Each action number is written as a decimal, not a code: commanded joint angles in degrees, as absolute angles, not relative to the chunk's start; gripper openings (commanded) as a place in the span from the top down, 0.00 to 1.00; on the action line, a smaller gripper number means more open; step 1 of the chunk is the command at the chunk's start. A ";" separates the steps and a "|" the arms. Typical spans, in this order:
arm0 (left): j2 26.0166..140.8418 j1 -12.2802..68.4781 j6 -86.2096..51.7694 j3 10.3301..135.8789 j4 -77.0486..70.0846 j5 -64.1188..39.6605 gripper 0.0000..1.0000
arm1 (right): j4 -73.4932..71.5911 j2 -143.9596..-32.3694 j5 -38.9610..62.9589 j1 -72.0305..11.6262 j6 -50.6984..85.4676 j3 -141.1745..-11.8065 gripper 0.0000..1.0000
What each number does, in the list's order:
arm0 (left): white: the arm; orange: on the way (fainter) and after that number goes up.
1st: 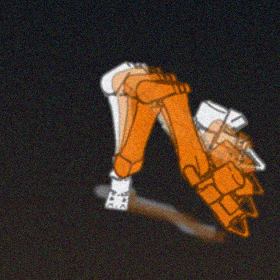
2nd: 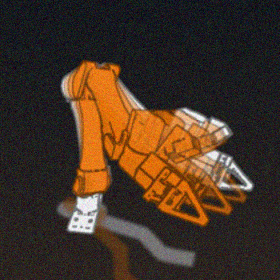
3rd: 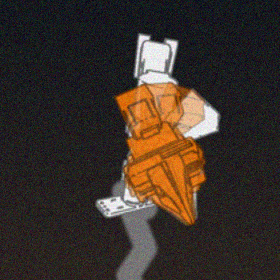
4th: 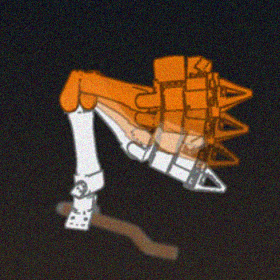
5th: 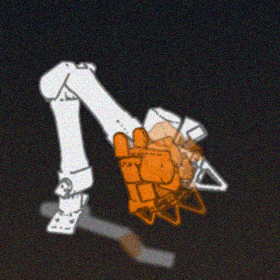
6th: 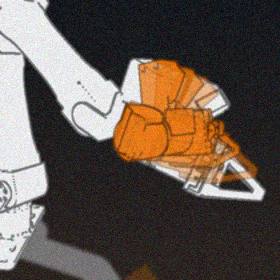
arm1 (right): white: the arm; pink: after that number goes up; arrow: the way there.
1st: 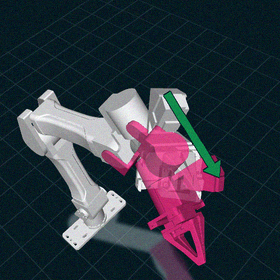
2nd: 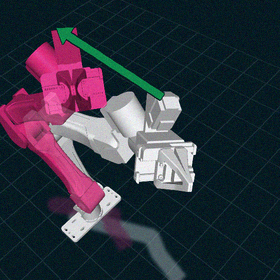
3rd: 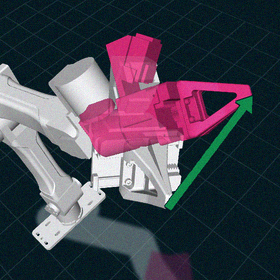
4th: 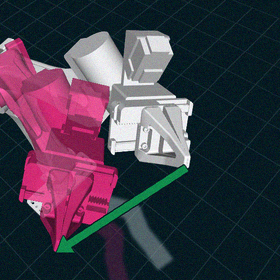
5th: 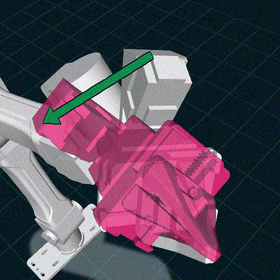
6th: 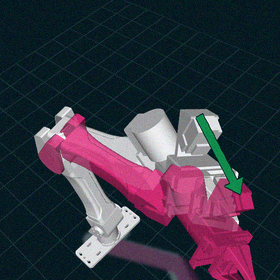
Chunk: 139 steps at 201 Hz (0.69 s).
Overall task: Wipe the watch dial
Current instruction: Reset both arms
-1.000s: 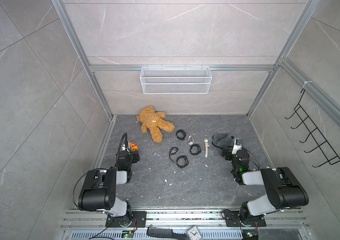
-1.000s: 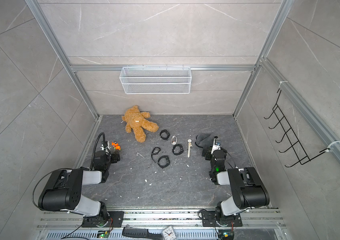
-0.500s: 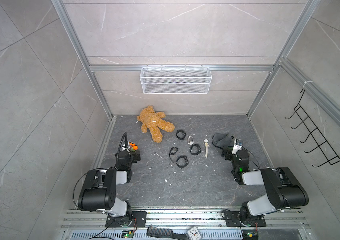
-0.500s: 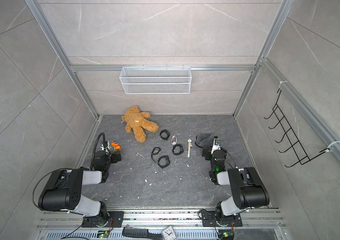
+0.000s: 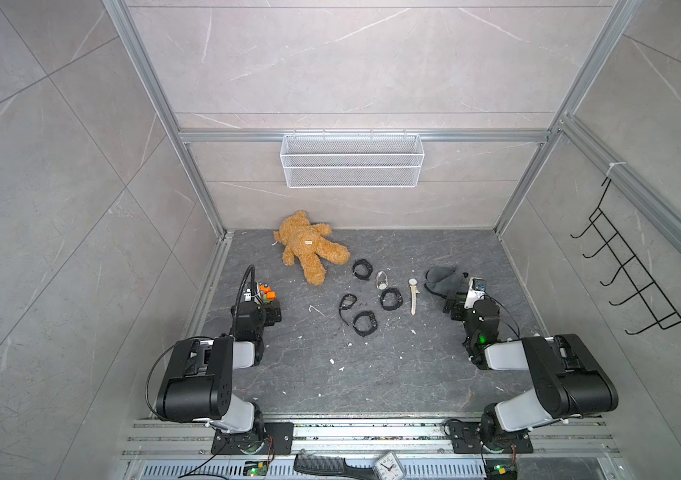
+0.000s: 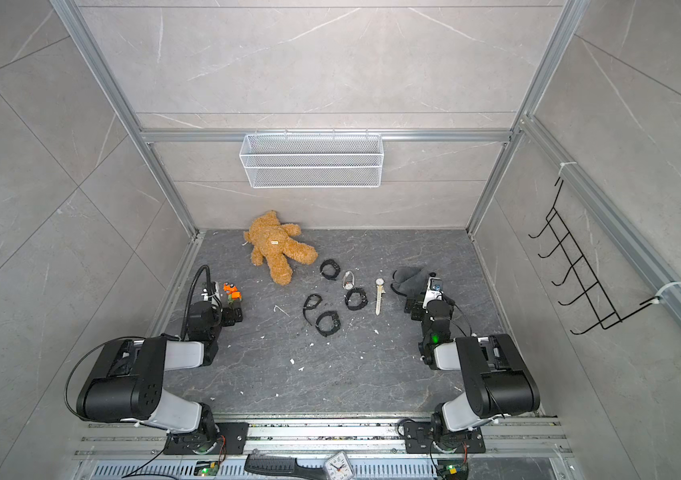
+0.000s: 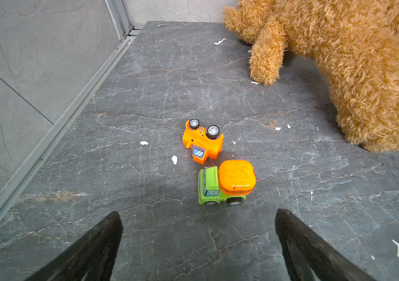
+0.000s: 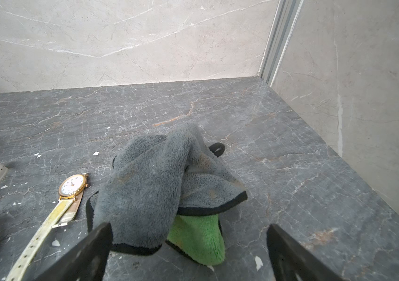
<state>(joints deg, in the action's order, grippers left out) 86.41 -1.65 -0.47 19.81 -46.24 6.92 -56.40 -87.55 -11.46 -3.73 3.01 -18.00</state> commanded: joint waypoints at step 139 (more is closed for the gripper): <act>86.13 -2.05 -1.01 21.34 -47.12 6.85 0.00 | -55.44 -87.54 -10.99 -3.78 3.69 -18.83 0.00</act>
<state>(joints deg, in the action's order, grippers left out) 86.41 -1.65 -0.47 19.81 -46.24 6.92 -56.38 -87.55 -11.31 -3.73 3.01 -18.00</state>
